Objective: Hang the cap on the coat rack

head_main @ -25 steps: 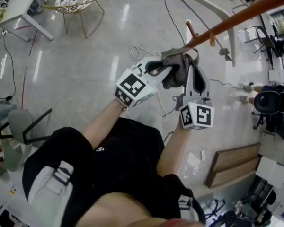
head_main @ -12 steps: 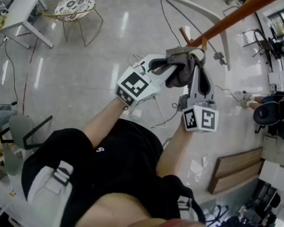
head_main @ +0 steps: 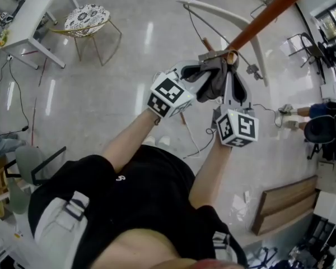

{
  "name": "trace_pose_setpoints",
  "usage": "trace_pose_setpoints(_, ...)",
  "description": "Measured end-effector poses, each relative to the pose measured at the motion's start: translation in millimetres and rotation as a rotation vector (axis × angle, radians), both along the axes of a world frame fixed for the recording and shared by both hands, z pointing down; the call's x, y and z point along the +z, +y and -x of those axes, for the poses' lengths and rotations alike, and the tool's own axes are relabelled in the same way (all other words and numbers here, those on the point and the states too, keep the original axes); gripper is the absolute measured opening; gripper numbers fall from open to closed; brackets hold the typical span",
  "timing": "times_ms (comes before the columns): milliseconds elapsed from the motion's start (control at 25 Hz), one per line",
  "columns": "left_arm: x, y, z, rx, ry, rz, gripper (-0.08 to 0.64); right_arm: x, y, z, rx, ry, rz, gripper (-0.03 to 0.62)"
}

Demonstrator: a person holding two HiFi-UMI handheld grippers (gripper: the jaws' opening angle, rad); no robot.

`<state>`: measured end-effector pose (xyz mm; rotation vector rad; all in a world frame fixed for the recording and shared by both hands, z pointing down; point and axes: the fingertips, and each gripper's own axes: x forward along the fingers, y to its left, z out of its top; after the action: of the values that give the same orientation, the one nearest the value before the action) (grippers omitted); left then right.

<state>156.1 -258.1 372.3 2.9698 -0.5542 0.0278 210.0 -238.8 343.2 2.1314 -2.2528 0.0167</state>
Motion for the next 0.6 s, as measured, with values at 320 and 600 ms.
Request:
trace_pose_setpoints(320,28.2,-30.8,-26.5,-0.028,-0.054,0.05,0.031,29.0,-34.2,-27.8,0.015,-0.025,0.062,0.02)
trace_pose_setpoints(600,64.3,-42.3,-47.5,-0.025,-0.088,0.1,0.031,57.3,-47.4,-42.9,0.029,-0.043,0.102,0.02)
